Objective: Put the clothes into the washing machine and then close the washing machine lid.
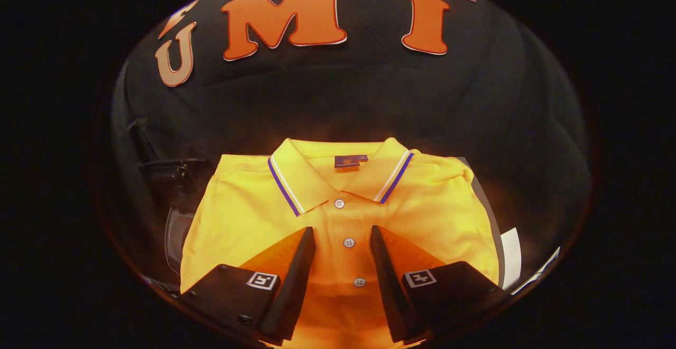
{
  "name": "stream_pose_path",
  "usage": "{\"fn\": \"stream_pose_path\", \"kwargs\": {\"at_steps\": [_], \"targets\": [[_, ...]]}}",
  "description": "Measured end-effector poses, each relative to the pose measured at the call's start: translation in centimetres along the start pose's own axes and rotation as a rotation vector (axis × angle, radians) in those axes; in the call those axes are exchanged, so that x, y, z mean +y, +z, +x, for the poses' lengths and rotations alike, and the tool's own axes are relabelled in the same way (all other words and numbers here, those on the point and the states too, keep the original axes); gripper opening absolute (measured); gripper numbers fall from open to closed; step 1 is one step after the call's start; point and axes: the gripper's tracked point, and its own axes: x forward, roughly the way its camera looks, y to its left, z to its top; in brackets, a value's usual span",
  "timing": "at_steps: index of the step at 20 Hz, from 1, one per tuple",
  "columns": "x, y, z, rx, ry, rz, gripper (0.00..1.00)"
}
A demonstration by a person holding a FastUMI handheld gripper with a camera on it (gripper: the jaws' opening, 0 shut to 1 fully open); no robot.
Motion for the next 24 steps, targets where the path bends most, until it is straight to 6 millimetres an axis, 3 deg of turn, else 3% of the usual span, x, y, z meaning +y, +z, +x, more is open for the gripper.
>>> {"fn": "stream_pose_path", "kwargs": {"at_steps": [3, 5, 6, 10, 11, 12, 15, 20, 24], "targets": [[0.4, 0.1, 0.1, -0.014, -0.006, 0.010, 0.40], [0.8, 0.1, 0.5, 0.003, -0.001, 0.011, 0.40], [0.9, 0.2, 0.0, 0.005, -0.006, -0.001, 0.23], [0.8, 0.4, 0.1, 0.003, 0.009, -0.016, 0.22], [0.6, 0.8, 0.3, -0.020, 0.006, 0.003, 0.12], [0.5, 0.8, 0.5, -0.044, 0.010, 0.000, 0.10], [0.7, 0.9, 0.0, -0.082, 0.069, 0.047, 0.10], [0.8, 2.7, -2.8, -0.185, 0.212, 0.214, 0.10], [1.8, 5.5, -5.3, -0.275, 0.286, 0.252, 0.10]]}}
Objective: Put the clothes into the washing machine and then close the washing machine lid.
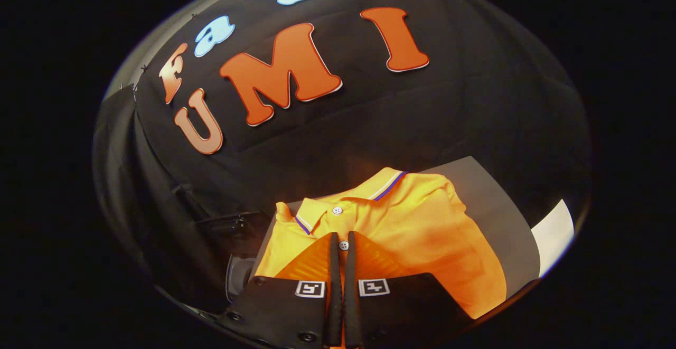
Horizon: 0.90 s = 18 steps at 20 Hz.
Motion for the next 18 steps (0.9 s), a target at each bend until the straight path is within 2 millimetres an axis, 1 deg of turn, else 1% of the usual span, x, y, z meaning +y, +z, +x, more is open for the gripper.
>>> {"fn": "stream_pose_path", "kwargs": {"at_steps": [2, 4, 5, 8, 11, 12, 14, 16, 18], "targets": [[1.7, 0.8, -1.1, -0.028, 0.021, 0.006, 0.10], [3.7, 0.8, -3.2, -0.049, 0.031, -0.006, 0.10], [4.8, 1.1, -3.9, -0.064, 0.031, -0.007, 0.10], [9.5, 1.5, -6.2, -0.113, 0.046, 0.014, 0.09], [15.4, 1.3, -7.5, -0.147, 0.066, 0.024, 0.09], [17.2, 1.0, -7.6, -0.154, 0.069, 0.021, 0.09], [21.9, 0.0, -7.4, -0.155, 0.106, 0.016, 0.10], [26.6, -1.5, -6.3, -0.136, 0.155, 0.007, 0.10], [30.5, -3.4, -4.4, -0.103, 0.197, -0.017, 0.10]]}}
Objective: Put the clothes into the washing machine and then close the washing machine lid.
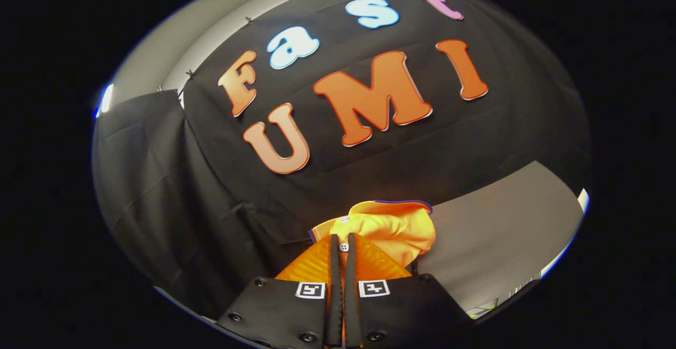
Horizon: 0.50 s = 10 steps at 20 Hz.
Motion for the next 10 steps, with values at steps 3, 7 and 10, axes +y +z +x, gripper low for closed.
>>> {"fn": "stream_pose_path", "kwargs": {"at_steps": [3, 7, 10], "targets": [[3.5, -4.2, 4.3, 0.075, 0.044, -0.019, 0.10], [5.6, -10.0, 10.4, 0.175, 0.070, -0.024, 0.10], [6.1, -14.1, 13.9, 0.238, 0.065, -0.027, 0.09]]}}
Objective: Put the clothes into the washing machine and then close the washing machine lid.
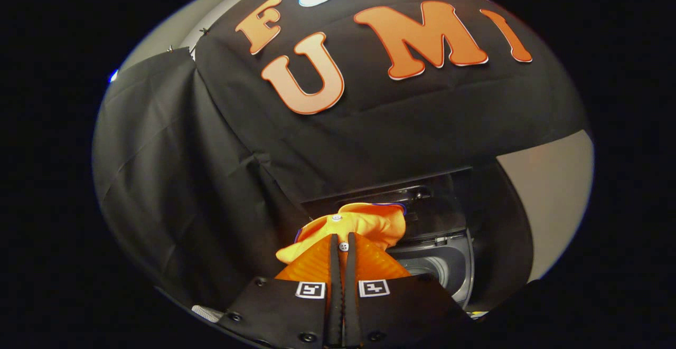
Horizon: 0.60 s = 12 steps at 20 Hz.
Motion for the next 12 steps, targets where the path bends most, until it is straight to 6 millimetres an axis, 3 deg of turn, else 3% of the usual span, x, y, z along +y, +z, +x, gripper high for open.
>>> {"fn": "stream_pose_path", "kwargs": {"at_steps": [6, 12], "targets": [[-2.8, -7.0, 7.6, 0.122, -0.059, 0.031, 0.10], [-7.4, -13.0, 11.8, 0.205, -0.151, 0.121, 0.10]]}}
